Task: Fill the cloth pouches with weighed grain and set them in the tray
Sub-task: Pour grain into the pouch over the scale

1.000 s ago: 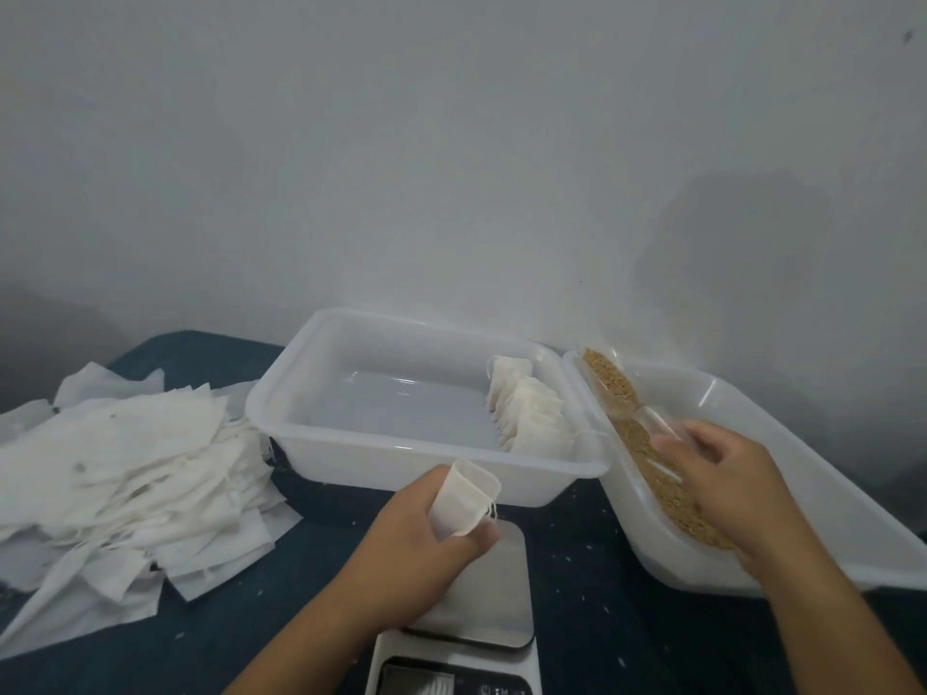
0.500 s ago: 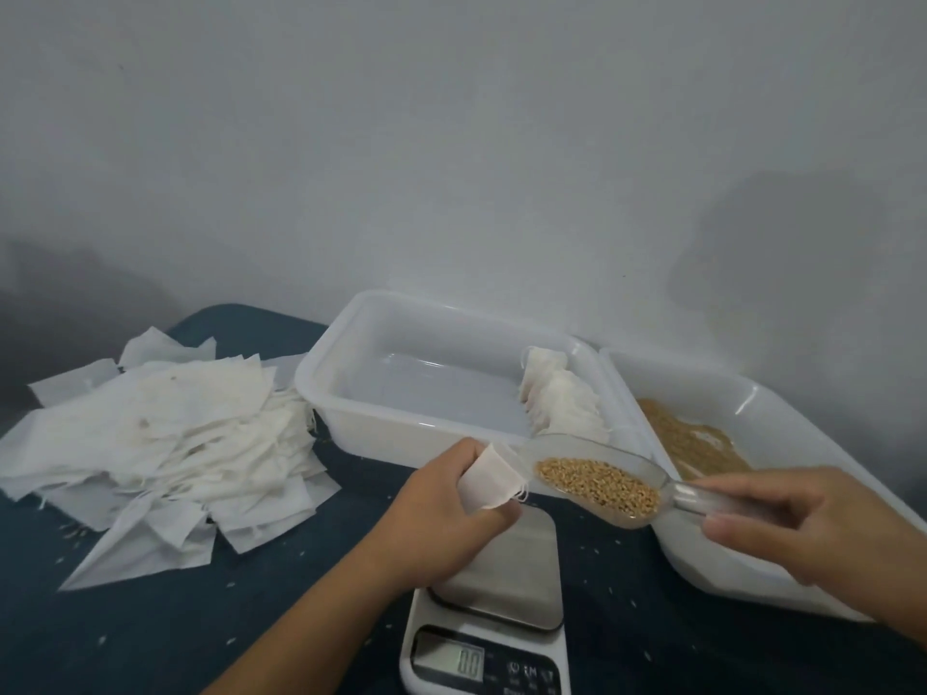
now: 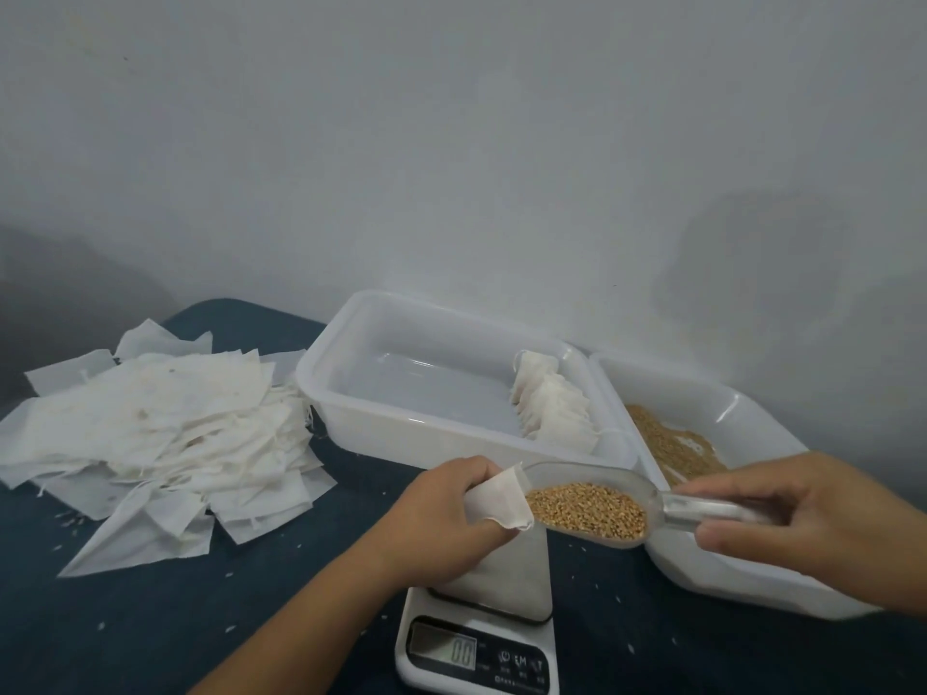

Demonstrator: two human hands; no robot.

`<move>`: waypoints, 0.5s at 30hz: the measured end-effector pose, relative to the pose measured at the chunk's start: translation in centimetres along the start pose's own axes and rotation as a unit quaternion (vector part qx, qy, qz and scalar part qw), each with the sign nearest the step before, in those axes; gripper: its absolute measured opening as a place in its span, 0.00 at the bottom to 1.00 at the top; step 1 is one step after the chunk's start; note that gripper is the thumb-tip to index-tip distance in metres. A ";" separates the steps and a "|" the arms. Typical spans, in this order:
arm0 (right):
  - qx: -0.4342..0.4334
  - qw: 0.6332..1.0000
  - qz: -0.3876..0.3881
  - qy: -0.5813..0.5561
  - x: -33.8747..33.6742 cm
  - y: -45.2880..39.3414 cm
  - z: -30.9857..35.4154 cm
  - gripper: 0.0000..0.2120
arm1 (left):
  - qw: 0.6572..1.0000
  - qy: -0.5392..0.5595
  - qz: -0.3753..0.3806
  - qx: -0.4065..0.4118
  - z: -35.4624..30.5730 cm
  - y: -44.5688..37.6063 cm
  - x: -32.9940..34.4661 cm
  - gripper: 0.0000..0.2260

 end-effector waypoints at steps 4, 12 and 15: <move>-0.001 1.000 0.014 0.013 -0.1 -0.3 0.3 0.26 | 1.000 -0.014 0.021 0.005 0.0 0.0 0.3 0.08; -0.009 0.999 0.023 0.040 -1.3 -1.1 1.4 0.25 | 0.999 -0.037 0.034 0.005 0.2 0.0 0.7 0.10; -0.014 0.998 0.028 0.046 -1.6 -1.4 1.9 0.24 | 0.999 -0.036 0.037 0.004 0.3 0.0 0.8 0.11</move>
Point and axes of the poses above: each hand's wrist, its own y-axis away from the middle knuckle, its own x-axis out of the palm, z = x × y, the point moved 2 cm from there along -y, towards the middle knuckle, and after that the axes turned 1 degree about -y, right-handed, at the moved point
